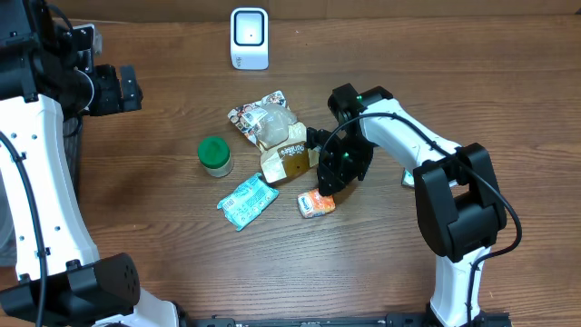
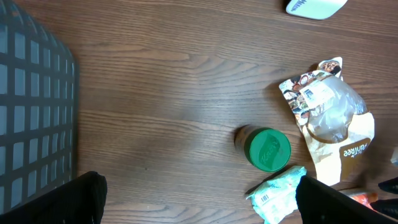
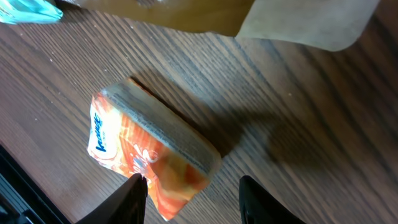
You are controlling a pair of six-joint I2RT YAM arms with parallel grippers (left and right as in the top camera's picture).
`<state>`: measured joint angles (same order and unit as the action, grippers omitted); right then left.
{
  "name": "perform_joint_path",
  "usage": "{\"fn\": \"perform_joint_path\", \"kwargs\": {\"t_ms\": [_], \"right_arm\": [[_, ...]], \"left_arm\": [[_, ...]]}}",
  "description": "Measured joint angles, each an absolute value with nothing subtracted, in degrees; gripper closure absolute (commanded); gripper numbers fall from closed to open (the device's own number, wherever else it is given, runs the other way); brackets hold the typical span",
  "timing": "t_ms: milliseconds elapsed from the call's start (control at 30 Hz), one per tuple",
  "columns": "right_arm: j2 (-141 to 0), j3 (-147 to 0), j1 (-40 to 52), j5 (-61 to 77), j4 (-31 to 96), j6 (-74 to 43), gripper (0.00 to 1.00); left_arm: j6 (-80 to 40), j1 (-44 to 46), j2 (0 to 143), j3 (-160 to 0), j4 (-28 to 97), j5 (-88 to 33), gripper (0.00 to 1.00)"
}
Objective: Scan the item barcode
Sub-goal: 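Lower the right gripper and grasp the orange Kleenex pack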
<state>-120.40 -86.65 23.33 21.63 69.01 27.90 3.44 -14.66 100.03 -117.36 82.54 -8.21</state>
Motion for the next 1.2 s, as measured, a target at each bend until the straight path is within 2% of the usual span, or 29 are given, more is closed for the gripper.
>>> {"fn": "perform_joint_path", "kwargs": {"t_ms": [767, 1200], "right_arm": [[-120.40, -86.13, 23.33, 23.16, 69.01, 28.32, 0.47], [-120.40, -86.13, 23.33, 23.18, 67.75, 28.36, 0.46]], "left_arm": [[3.44, -14.66, 100.03, -117.36, 82.54, -8.21, 0.00], [3.44, -14.66, 100.03, -117.36, 82.54, -8.23, 0.01]]}}
